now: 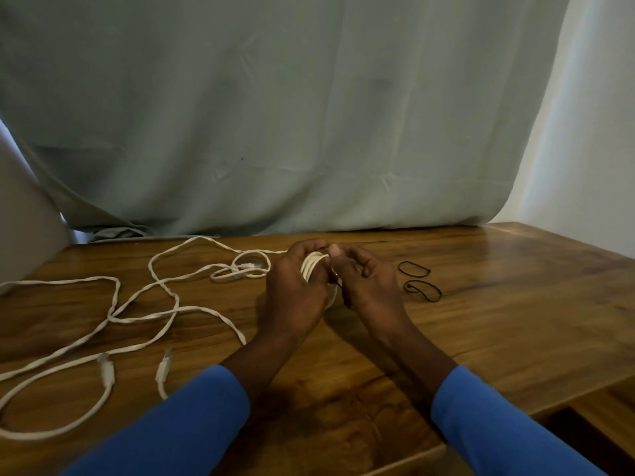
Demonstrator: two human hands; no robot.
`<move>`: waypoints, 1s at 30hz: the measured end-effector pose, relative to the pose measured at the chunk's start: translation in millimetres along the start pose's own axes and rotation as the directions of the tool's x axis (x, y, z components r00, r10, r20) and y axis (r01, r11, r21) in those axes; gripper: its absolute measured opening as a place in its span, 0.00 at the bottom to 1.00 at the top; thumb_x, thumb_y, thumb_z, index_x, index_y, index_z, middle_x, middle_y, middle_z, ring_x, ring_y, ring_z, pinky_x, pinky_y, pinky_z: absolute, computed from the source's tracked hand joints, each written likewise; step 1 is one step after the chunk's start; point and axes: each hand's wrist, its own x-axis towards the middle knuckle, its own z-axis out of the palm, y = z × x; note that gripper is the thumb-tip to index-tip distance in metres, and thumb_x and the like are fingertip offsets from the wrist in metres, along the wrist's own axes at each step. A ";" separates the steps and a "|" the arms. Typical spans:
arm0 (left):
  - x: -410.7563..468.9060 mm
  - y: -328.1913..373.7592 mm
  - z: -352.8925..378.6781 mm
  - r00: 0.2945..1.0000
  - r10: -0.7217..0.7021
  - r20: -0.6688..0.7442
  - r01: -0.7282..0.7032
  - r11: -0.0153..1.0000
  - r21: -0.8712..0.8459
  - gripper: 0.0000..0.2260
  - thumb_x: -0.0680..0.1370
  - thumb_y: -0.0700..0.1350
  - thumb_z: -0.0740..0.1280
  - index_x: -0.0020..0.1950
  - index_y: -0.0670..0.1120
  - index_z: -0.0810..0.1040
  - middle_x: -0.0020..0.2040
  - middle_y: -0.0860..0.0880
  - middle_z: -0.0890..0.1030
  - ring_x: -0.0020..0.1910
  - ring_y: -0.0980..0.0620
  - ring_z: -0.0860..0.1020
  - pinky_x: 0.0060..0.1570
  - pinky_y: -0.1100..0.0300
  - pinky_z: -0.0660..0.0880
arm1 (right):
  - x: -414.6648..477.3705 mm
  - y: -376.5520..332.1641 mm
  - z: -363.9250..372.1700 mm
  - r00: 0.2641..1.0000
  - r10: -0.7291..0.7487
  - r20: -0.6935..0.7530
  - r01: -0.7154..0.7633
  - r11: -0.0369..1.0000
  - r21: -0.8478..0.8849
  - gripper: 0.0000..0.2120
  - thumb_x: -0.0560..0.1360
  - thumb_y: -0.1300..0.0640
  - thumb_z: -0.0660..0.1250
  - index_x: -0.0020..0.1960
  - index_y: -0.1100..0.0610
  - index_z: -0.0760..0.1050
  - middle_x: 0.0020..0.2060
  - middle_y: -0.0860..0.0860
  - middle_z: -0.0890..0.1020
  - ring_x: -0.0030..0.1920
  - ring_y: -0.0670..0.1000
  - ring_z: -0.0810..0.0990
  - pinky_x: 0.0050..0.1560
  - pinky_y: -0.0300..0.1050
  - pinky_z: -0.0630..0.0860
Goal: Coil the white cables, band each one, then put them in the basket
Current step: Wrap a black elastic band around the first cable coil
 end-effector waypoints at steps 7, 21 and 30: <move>4.3 1.8 -4.9 0.999 0.042 0.012 -0.042 0.999 0.023 0.08 0.77 0.40 0.73 0.54 0.51 0.82 0.48 0.56 0.85 0.49 0.60 0.83 0.50 0.62 0.79 | 21.3 18.4 -2.0 0.982 -0.099 -0.164 0.069 0.982 -0.175 0.08 0.80 0.56 0.70 0.47 0.60 0.84 0.38 0.53 0.86 0.39 0.50 0.85 0.39 0.46 0.80; 20.9 6.5 -31.0 0.962 -0.182 0.204 0.215 0.964 -0.155 0.05 0.83 0.47 0.67 0.50 0.48 0.78 0.31 0.54 0.79 0.22 0.61 0.70 0.23 0.64 0.65 | 14.7 16.0 -4.1 0.999 -0.035 -0.032 0.037 0.998 0.056 0.05 0.79 0.63 0.71 0.50 0.66 0.82 0.36 0.56 0.85 0.35 0.48 0.83 0.35 0.40 0.79; 18.4 13.9 -34.6 0.934 -0.173 0.314 0.220 0.968 -0.121 0.07 0.83 0.49 0.66 0.49 0.48 0.79 0.36 0.52 0.81 0.25 0.61 0.73 0.25 0.64 0.65 | 9.9 18.6 -1.5 0.984 -0.170 0.047 0.175 0.971 -0.161 0.12 0.83 0.58 0.66 0.45 0.64 0.80 0.33 0.55 0.83 0.32 0.51 0.82 0.34 0.41 0.77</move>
